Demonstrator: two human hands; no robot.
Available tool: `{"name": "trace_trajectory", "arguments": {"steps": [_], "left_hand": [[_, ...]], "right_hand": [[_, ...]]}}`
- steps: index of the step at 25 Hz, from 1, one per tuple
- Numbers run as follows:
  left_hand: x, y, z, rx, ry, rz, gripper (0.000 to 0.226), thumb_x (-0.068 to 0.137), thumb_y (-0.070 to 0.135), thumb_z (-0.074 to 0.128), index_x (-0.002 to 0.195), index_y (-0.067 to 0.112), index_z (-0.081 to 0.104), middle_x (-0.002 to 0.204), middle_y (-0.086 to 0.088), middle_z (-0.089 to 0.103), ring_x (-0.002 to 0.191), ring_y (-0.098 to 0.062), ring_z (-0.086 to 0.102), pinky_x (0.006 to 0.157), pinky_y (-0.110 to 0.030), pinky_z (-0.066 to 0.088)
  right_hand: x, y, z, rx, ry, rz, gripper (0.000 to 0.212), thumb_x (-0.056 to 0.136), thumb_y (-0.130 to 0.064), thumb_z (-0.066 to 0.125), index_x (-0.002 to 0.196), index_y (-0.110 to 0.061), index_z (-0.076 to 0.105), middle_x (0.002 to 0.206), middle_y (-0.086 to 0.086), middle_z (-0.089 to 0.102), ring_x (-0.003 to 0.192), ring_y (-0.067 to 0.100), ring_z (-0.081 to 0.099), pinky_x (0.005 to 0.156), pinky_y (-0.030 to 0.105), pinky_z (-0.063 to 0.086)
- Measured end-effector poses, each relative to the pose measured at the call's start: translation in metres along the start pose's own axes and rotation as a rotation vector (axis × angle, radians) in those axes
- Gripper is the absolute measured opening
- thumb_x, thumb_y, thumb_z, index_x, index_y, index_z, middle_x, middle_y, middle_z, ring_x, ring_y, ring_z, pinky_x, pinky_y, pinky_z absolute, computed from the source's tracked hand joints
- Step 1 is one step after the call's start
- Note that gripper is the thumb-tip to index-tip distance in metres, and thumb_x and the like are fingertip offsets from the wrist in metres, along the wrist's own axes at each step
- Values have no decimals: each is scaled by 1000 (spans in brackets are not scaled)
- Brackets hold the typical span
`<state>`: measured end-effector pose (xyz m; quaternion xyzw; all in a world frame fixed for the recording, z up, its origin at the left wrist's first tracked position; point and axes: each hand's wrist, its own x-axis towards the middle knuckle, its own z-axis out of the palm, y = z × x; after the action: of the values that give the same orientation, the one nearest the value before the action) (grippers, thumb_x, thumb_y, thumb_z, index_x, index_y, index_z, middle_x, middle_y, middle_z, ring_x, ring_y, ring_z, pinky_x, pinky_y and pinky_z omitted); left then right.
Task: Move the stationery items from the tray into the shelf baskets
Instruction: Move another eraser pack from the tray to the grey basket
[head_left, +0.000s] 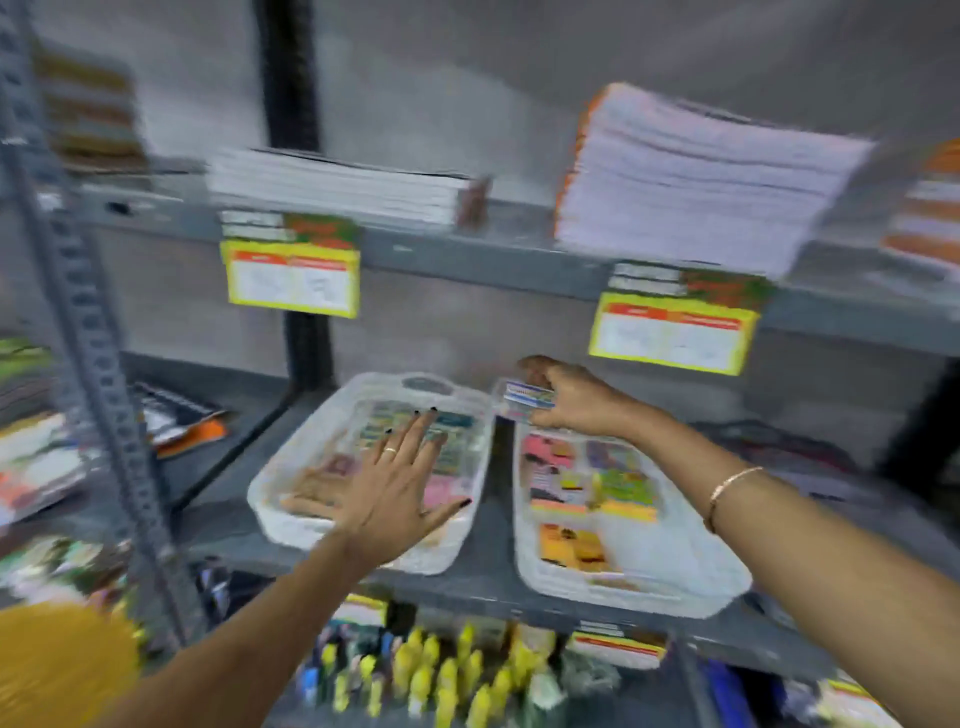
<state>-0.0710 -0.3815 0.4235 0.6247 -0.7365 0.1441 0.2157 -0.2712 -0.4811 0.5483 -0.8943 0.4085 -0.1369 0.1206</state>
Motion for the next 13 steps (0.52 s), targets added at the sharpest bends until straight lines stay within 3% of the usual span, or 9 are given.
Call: {"name": "trace_trajectory", "arguments": {"steps": [4,7,8,11,13], "left_hand": [[57,98,26,-50,-47,100,91,87,72,9,122,2,56,135,-22,47,122,-37,47,92,-53,42],[87,185,47,-101,-100,155,97,83,75,3,123,3,55,138,-20,44,125,-36,44,95,-52,41],[92,210,55,-118,-109,179,96,83,75,3,125,5,53,142,-18,40,128,-34,40,98,-50,38],[98,279,84,-104,-140,268,81,86,71,19,140,13,33,154,-11,16,139,-26,16,108,-42,24],[98,313,101,-106,-225,342,78,87,68,25,144,14,24,155,-8,9,140,-23,8,111,-38,19]], "right_hand": [[-56,97,-38,-61,-72,166,61,79,-12,67,133,-1,42,137,17,50,120,28,53,97,29,40],[-103,176,-57,-129,-130,281,35,76,-28,68,101,-5,59,116,22,62,93,20,57,74,29,42],[-114,201,-59,-144,-143,305,35,76,-28,70,100,-5,60,114,22,64,93,19,57,76,29,42],[-155,266,-63,-154,-175,386,55,77,-16,70,127,-4,51,135,16,54,119,28,53,101,33,42],[-184,300,-61,-130,-188,447,60,79,-12,69,133,-3,44,141,15,46,127,28,46,104,29,35]]}}
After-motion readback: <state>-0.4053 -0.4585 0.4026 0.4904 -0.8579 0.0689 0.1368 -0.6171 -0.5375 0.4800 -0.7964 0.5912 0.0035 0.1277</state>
